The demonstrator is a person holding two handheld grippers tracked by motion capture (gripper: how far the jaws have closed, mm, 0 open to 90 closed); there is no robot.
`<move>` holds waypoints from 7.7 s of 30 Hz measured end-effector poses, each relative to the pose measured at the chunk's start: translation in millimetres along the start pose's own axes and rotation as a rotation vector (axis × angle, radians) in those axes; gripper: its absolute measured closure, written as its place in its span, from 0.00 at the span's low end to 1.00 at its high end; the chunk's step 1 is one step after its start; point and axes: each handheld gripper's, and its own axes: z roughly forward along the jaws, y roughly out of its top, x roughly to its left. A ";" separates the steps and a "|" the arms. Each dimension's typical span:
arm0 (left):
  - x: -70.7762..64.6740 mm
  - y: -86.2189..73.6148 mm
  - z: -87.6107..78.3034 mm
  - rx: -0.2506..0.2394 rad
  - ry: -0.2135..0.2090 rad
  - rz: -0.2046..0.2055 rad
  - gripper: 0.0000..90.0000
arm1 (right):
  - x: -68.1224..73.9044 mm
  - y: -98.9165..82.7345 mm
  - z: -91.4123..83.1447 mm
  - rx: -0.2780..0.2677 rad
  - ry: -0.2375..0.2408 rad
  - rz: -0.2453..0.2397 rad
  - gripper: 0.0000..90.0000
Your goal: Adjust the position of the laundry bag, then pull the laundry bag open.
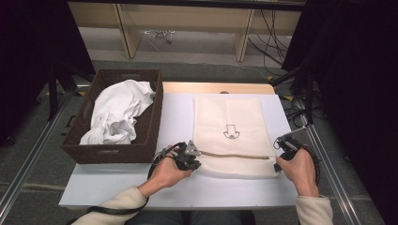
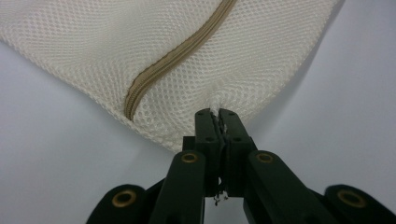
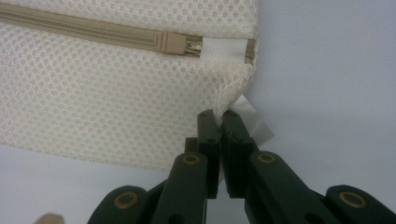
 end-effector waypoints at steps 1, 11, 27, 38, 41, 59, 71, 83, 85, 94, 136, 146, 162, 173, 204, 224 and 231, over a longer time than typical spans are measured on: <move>0.0 0.0 0.0 0.000 0.000 0.000 0.97 | 0.0 0.0 0.0 0.000 0.000 0.000 0.98; -9.5 -20.4 -24.0 -0.015 -0.015 0.000 0.97 | 21.0 -15.0 -0.8 0.055 0.021 -0.064 0.98; -24.7 -47.2 -40.1 0.008 -0.046 -0.012 0.97 | 44.2 -34.3 3.4 0.108 0.036 -0.094 0.98; -33.9 -61.6 -41.2 0.024 -0.076 0.005 0.97 | 45.8 -44.8 6.3 0.111 0.041 -0.124 0.98; -34.3 -62.9 -43.3 0.042 -0.074 0.022 0.96 | 44.4 -46.9 6.1 0.103 0.051 -0.140 0.98; -36.8 -67.7 -43.4 -0.043 -0.090 -0.053 0.86 | 43.1 -48.8 -5.0 0.116 0.061 -0.070 0.78; -21.6 -70.2 -60.1 -0.279 0.051 -0.087 0.29 | 34.8 -39.7 -29.3 -0.200 0.069 -0.010 0.46; -16.1 -73.6 -59.5 -0.298 0.057 -0.151 0.23 | 33.4 -31.6 -30.2 -0.200 0.068 0.036 0.46; -13.8 -72.6 -60.7 -0.292 0.057 -0.128 0.23 | 33.0 -31.0 -29.4 -0.190 0.066 0.024 0.46; -17.1 -71.1 -60.0 -0.307 0.031 -0.163 0.24 | 32.4 -20.4 -24.4 -0.149 0.074 0.024 0.48; -18.9 -66.1 -46.4 -0.291 0.008 -0.188 0.29 | 48.0 -0.4 18.1 0.112 0.016 -0.003 0.85; -19.3 -60.2 -42.9 -0.302 0.003 -0.146 0.31 | 44.3 1.3 17.6 0.090 0.041 -0.027 0.94; -30.6 -18.3 -27.1 -0.338 -0.073 -0.021 0.32 | 53.3 -6.3 -16.1 0.048 0.035 -0.020 0.95; -46.0 14.1 -10.7 -0.336 -0.165 0.058 0.33 | 56.8 -5.9 -25.3 0.004 0.043 -0.007 0.95; -76.3 66.4 52.8 -0.313 -0.295 0.136 0.53 | 61.9 -9.2 -38.2 -0.047 0.054 -0.021 0.94; -75.2 84.2 81.8 -0.297 -0.333 0.015 0.78 | 66.1 -10.2 -37.5 -0.057 0.048 -0.034 0.94; -77.7 86.8 83.9 -0.294 -0.365 -0.021 0.84 | 66.6 -10.3 -38.6 -0.052 0.048 -0.029 0.94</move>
